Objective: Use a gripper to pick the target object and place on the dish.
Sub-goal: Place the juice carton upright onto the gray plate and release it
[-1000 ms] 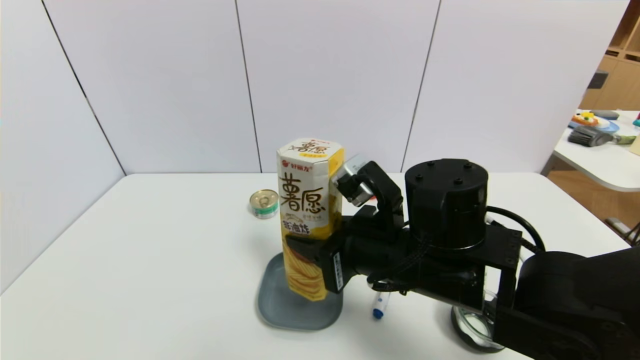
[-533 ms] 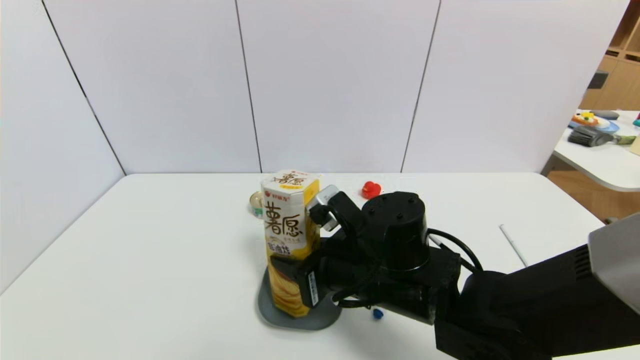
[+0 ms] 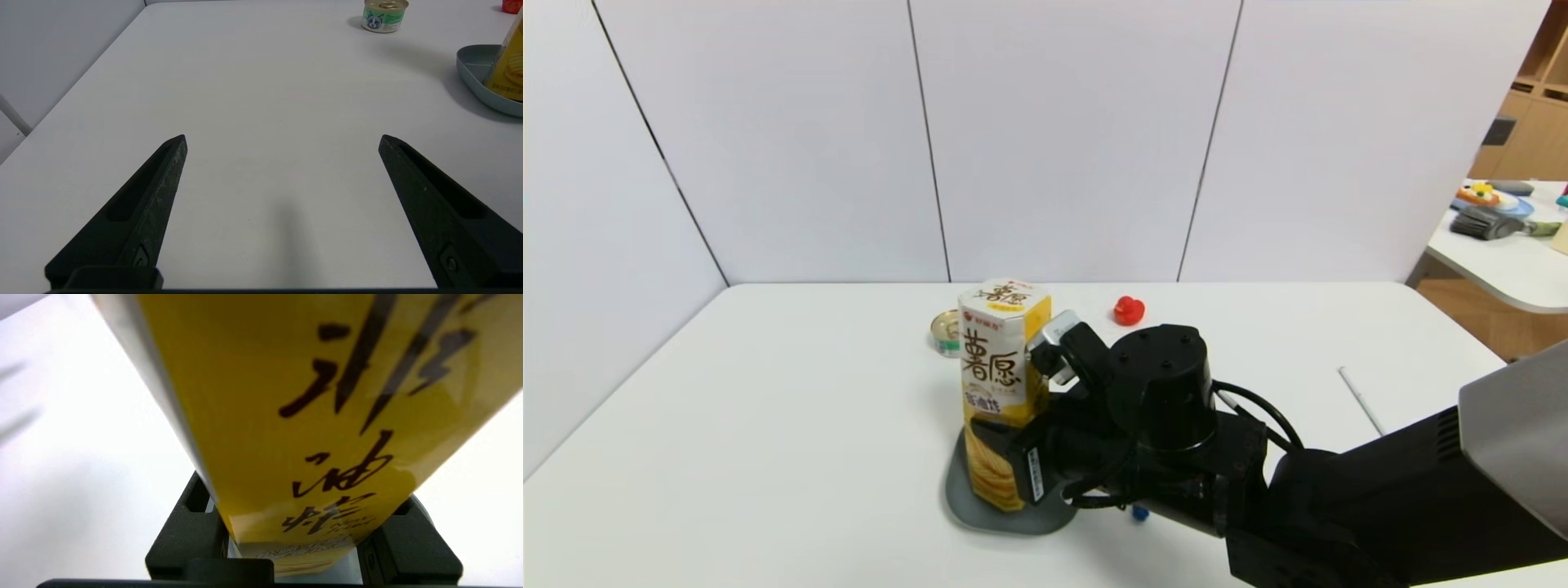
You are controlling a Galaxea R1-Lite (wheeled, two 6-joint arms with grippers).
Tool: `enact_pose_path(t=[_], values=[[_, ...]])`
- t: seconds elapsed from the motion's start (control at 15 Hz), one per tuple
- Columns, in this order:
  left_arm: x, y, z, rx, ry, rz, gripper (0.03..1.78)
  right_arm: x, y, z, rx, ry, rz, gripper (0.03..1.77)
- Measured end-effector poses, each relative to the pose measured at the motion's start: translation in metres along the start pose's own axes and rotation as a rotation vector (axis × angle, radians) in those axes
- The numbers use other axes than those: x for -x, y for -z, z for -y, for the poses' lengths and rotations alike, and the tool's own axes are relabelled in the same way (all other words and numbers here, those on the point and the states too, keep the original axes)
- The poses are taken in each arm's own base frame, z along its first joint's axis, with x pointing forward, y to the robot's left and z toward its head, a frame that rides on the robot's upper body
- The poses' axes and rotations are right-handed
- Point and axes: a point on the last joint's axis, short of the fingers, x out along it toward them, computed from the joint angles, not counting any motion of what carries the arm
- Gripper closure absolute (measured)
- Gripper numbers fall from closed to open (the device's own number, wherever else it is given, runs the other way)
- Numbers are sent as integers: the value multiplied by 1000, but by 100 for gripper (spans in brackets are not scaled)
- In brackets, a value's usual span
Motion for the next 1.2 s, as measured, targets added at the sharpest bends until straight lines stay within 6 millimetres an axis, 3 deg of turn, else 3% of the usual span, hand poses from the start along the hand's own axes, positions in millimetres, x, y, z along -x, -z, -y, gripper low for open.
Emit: enact_pose_path(t=[0.13,0.67,1.2], values=[[0,0,0,0,0,0,12,1,0,1,0,1,10,101],[0,0,0,0,0,0,12,14,-2,-4,4,-7,23,44],[0,0,0,0,0,0,12,49,-26,-21,19,-54,45,21]])
